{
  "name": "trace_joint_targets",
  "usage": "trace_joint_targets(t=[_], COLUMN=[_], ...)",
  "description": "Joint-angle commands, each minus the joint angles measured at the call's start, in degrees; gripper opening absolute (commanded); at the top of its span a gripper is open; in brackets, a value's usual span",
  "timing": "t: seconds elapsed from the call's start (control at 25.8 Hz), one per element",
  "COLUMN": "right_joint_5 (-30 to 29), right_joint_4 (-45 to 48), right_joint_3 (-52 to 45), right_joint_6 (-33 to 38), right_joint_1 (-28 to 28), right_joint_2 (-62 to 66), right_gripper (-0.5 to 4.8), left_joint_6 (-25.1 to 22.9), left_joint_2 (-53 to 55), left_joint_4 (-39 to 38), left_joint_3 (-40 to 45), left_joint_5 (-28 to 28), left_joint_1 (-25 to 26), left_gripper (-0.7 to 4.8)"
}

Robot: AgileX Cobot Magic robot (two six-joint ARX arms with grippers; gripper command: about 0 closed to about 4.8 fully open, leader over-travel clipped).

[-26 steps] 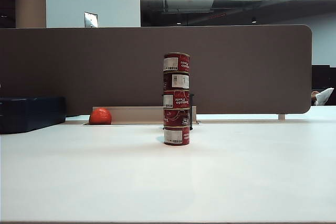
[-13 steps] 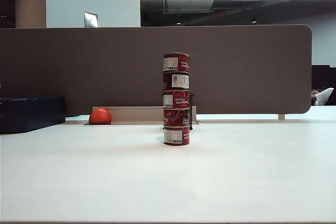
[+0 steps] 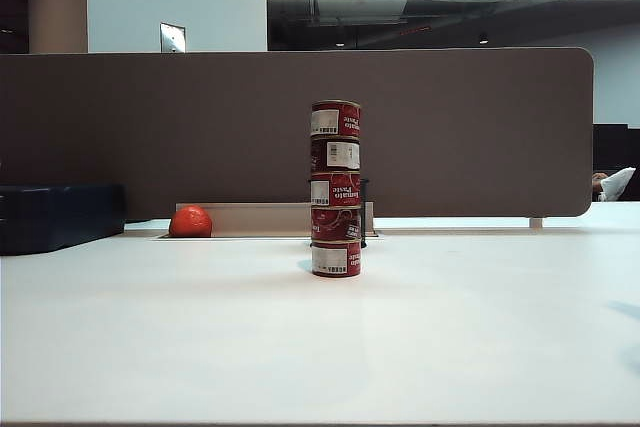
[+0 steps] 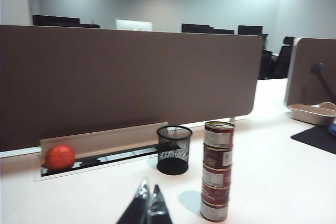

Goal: Take a can of tomato sauce from the stacked ones and place it on the table.

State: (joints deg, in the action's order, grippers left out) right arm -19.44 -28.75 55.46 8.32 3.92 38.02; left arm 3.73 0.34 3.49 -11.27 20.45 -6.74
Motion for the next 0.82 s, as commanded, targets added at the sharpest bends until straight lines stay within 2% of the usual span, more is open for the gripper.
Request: trace_joint_targets(t=[0.04,0.12,0.19,0.35,0.39,0.66,0.82], right_joint_5=[-4.7,-8.5,-9.2,-8.8,-8.8,-8.7,-5.7], right_joint_4=[-4.1,-5.6,-5.7,-5.7,-5.7,-5.7,-5.0], right_joint_3=[7.2,13.5,18.9,25.3,26.4,32.8,35.9], right_joint_6=[0.8,1.3,2.8,2.8,2.9,2.8,2.7], right_joint_1=[0.1,0.2,1.5,4.3,5.1,13.4,18.2], right_joint_2=[7.4,14.1,20.0,27.5,28.9,40.3,48.2], right_gripper=[1.85,2.74,3.68,4.64,4.78,4.79,4.79], left_joint_6=[0.2,0.1,0.1,0.1,0.1,-0.3,-0.3], left_joint_2=[0.0,0.0,0.0,0.0,0.0,0.0,0.0], left_joint_4=[-1.3,-2.6,-2.8,-2.8,-2.8,-4.2,-7.3], left_joint_3=[-0.3,-0.2,-0.2,-0.2,-0.2,-0.2,-0.2], left_joint_5=[1.5,1.5,1.5,1.9,1.9,1.8,1.9], left_joint_1=[0.0,0.0,0.0,0.0,0.0,0.0,0.0], left_gripper=[-0.06,-0.06,-0.06,-0.06,-0.06,-0.06,-0.06])
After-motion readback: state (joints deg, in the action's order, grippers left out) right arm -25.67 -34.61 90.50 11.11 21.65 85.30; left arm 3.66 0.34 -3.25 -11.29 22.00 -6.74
